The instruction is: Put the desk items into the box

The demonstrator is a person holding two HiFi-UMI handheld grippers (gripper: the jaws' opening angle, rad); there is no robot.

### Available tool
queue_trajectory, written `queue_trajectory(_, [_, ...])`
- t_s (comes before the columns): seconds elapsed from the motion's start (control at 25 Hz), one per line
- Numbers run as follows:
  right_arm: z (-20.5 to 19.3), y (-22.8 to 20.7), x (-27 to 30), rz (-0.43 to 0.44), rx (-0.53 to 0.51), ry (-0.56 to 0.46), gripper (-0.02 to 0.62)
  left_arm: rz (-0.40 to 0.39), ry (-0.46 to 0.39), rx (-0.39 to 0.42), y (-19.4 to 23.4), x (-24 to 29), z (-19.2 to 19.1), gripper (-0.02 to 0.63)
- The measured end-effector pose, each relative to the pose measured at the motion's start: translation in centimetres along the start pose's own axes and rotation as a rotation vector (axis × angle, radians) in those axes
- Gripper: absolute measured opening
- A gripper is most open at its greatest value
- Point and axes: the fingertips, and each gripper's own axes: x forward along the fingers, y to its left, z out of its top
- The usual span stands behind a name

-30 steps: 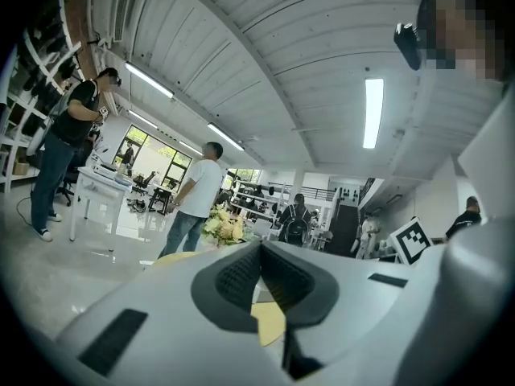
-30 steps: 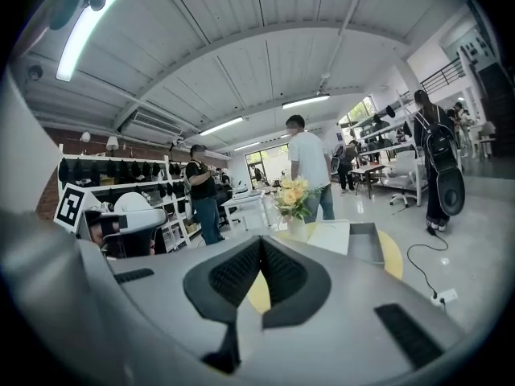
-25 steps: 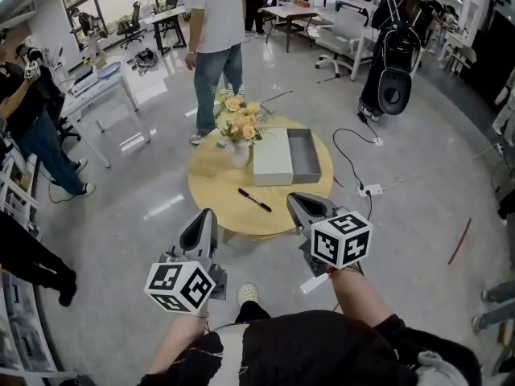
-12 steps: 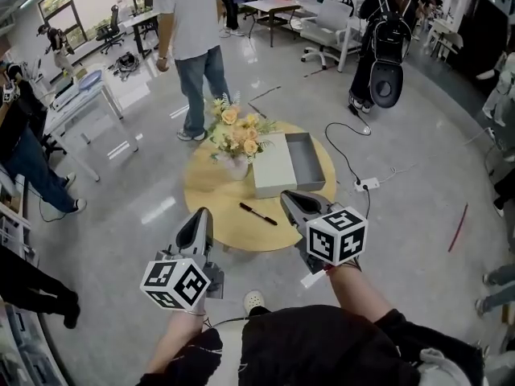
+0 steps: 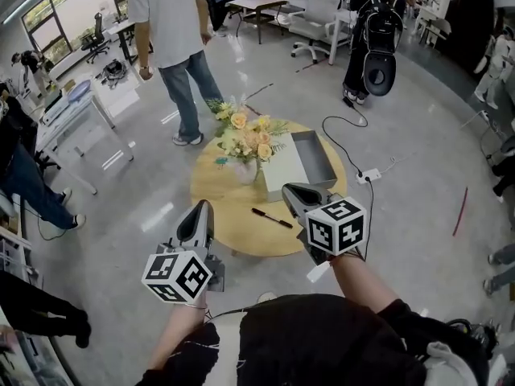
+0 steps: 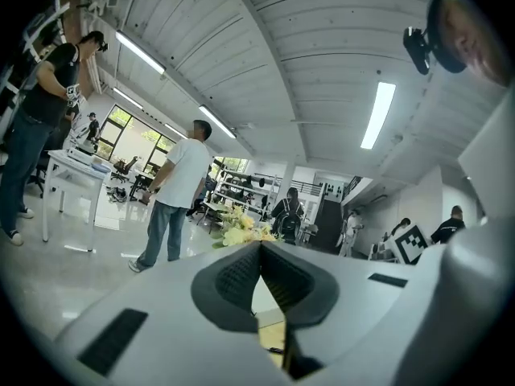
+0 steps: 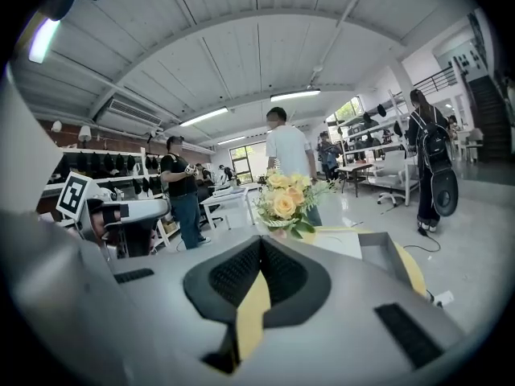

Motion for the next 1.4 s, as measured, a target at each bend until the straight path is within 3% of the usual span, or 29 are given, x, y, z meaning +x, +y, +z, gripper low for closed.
queue_trajectory(0.4, [-3.4,-1.6,2.6,-0.085,0.013,0.102,0.005,-0.017,0.072,-0.069,3.3,0.6,-1.4,0.011])
queue_trajectory(0.92, [-9.7,-2.9,6.3,-0.092,0.041,0.160,0.005,0.005,0.131,-0.087,7.0,0.4,-3.9,0.011])
queue_trajectory(1.08, [-12.2,-4.0,6.7,-0.101,0.083,0.198,0.005,0.008,0.156,-0.076,7.5,0.5,-5.0,0.011])
queue_trajectory(1.24, [-15.0,-4.8,6.6,-0.079,0.148,0.237,0.005,-0.022,0.235,0.004,8.2,1.3,-6.6,0.011])
queue_trajectory(1.4, [-17.3,-5.2,5.7,-0.075,0.096,0.331,0.005,-0.048,0.248,0.007,7.7,1.9,-6.8,0.011])
